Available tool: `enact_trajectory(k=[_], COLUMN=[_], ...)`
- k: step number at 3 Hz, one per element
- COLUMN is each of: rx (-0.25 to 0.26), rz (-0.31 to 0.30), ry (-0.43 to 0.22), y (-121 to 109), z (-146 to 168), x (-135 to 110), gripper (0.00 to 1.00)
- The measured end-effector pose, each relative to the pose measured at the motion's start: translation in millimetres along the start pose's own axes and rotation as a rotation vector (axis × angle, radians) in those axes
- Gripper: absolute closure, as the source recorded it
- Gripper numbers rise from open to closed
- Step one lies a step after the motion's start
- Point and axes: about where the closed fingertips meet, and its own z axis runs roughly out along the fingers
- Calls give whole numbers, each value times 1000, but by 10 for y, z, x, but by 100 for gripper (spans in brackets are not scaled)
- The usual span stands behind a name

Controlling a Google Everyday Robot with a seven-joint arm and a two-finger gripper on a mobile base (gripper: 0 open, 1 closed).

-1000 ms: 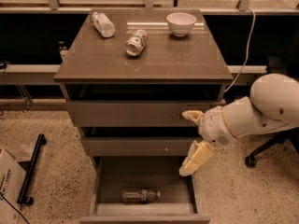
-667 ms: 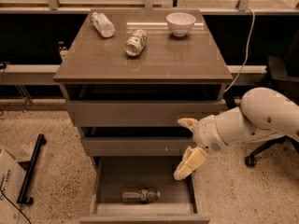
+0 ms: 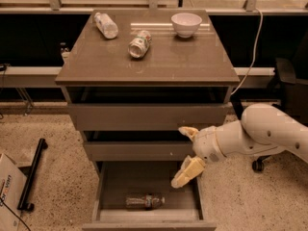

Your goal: Pick water bottle from bottom drawer and place on counter

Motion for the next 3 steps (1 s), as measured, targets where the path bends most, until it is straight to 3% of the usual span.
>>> enact_trajectory(k=[3], rx=[-51], rz=[55], ry=[-101], y=[-224], z=[868], x=[577], gripper=[0])
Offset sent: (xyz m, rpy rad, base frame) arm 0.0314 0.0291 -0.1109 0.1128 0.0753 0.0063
